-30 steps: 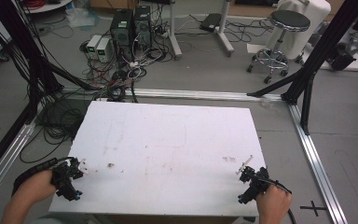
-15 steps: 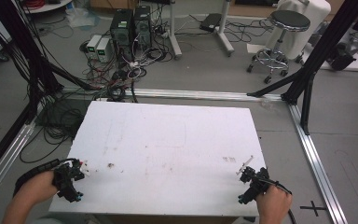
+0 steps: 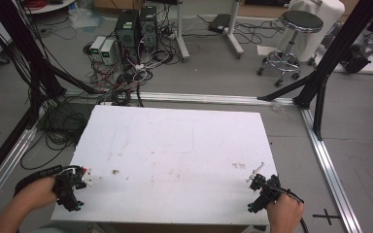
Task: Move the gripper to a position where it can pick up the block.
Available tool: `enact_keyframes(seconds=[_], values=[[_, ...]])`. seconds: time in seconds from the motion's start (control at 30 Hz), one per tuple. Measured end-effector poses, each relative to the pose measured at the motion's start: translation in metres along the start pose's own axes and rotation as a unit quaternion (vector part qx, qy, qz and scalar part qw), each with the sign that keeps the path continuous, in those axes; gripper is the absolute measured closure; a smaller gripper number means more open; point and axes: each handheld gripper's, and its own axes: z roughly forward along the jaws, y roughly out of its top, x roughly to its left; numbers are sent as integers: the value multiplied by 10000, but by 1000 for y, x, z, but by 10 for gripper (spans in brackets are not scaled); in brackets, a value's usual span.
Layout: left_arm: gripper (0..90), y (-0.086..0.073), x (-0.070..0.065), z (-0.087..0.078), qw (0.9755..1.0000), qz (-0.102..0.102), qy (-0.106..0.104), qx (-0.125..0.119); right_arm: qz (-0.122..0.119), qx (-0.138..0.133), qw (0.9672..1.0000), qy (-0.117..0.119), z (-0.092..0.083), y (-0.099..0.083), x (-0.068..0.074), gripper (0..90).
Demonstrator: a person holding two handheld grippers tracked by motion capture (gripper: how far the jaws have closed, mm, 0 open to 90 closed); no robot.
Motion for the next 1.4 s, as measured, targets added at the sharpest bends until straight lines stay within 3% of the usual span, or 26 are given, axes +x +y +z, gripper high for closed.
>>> enact_keyframes(seconds=[0.2,0.3,0.33,0.53,0.63,0.83,0.93,1.1,1.4], values=[[222,-2,5,-2,9997,204,168,-1,14,-12,10000,0,-1,-1,0,17],[222,-3,8,-4,9994,325,126,17,-4,-23,10000,3,-1,-1,0,17],[222,-4,10,-5,9988,486,95,1,9,-17,10000,8,-1,-1,0,17],[222,-7,18,-7,9977,668,142,48,-14,-29,10000,8,-1,0,0,17],[223,-12,24,-10,9954,942,197,-30,0,-23,10000,10,-1,-1,0,17],[223,-17,34,-13,9946,1015,216,-61,-16,-23,10000,15,-1,0,0,17],[222,-19,41,-17,9920,1233,234,-132,-11,-11,10000,19,0,0,1,17],[222,-21,50,-19,9899,1387,169,-237,-5,-6,10000,22,0,0,1,17],[223,-21,67,-15,9887,1460,186,-300,-31,-21,10000,42,0,-1,0,17]])
